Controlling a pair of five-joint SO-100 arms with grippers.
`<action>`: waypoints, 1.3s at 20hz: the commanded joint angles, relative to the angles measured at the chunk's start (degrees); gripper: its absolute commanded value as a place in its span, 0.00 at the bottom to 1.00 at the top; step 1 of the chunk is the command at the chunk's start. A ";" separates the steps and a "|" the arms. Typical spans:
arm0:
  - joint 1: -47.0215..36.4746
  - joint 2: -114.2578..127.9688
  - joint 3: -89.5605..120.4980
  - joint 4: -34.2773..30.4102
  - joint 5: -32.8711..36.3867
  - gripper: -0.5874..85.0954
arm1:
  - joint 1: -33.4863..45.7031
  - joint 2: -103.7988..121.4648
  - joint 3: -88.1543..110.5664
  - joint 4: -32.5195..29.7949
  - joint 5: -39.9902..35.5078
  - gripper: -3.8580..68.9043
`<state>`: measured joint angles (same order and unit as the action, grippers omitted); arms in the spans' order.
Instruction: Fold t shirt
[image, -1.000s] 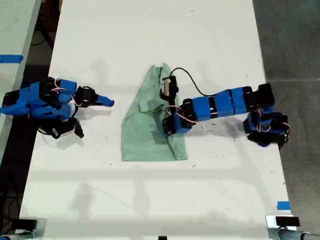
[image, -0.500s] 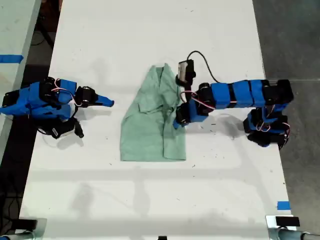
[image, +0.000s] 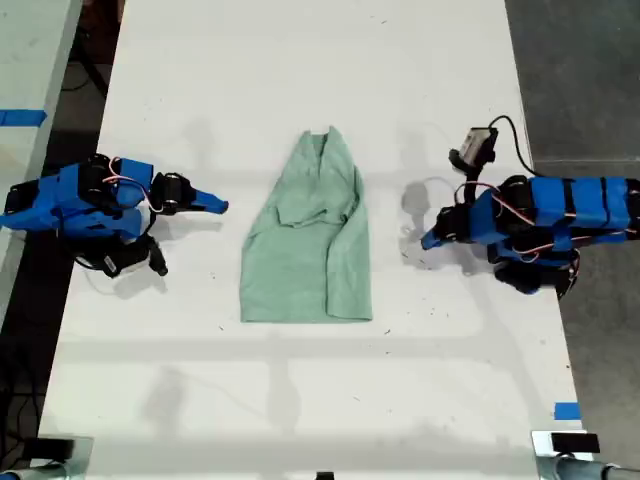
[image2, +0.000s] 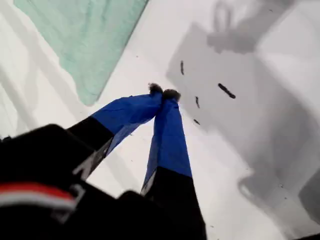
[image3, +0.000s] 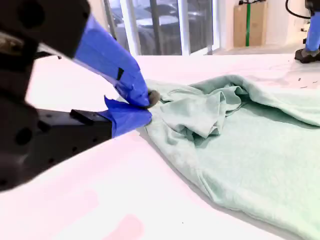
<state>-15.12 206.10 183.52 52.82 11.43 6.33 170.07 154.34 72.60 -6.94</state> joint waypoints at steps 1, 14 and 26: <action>0.00 0.35 0.35 0.09 -0.79 0.01 | 1.05 13.71 11.87 -2.11 -1.67 0.06; 0.44 0.35 0.35 0.00 -0.79 0.01 | 1.32 30.85 22.06 3.52 0.09 0.06; 0.44 0.35 0.35 0.00 -0.79 0.01 | 1.49 30.85 22.15 3.52 0.44 0.06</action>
<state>-15.12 206.10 183.52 52.82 11.43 7.29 200.13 174.20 75.67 -7.12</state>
